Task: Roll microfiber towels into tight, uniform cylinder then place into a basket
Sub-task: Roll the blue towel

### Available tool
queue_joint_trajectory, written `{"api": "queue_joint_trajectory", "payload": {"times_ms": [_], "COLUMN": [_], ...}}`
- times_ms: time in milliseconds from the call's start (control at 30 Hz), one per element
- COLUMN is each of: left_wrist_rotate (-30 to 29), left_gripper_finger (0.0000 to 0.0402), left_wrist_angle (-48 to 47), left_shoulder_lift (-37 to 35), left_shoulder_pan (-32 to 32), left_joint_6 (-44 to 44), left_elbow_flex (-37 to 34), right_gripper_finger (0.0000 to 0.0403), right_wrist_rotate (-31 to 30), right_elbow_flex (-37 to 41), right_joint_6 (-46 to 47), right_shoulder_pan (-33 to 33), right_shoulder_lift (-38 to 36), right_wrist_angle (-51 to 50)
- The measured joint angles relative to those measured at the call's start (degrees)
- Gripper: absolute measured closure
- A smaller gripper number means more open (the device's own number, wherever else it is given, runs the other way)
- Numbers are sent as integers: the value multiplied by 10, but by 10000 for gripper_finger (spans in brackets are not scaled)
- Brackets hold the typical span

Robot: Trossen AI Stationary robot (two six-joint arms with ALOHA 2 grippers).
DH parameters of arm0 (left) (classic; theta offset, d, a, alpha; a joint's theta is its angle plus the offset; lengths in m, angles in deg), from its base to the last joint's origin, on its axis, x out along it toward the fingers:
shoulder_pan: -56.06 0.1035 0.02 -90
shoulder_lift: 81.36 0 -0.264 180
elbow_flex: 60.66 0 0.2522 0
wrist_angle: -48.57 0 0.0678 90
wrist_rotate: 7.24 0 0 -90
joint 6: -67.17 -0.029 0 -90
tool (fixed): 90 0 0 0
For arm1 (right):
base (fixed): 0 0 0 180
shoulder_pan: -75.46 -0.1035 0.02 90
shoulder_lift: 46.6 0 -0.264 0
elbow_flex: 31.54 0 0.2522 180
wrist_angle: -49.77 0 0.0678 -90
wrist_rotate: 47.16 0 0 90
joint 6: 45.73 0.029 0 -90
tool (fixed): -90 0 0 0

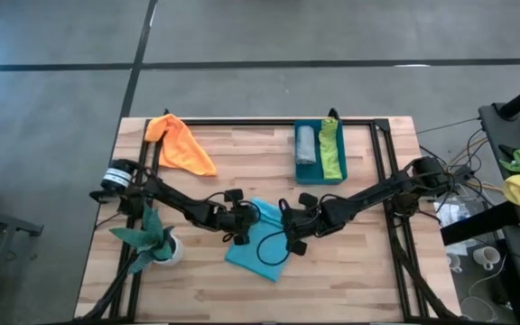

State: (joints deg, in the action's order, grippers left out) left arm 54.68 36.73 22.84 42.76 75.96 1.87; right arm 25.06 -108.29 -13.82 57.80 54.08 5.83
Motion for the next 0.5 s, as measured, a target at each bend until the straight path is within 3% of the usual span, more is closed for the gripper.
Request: {"api": "queue_joint_trajectory", "payload": {"times_ms": [233, 500], "left_wrist_rotate": [-17, -24], "left_gripper_finger": [400, 401], "left_wrist_angle": [-5, -7], "left_shoulder_lift": [0, -1], "left_shoulder_pan": [16, 28], "left_joint_6": [-2, -4], "left_elbow_flex": [0, 1], "right_gripper_finger": [394, 394], "right_wrist_rotate": [74, 88], "right_elbow_flex": [55, 81], "right_joint_6": [22, 25], "right_shoulder_pan": [-8, -11], "right_shoulder_lift": [3, -10], "right_wrist_angle": [63, 61]}}
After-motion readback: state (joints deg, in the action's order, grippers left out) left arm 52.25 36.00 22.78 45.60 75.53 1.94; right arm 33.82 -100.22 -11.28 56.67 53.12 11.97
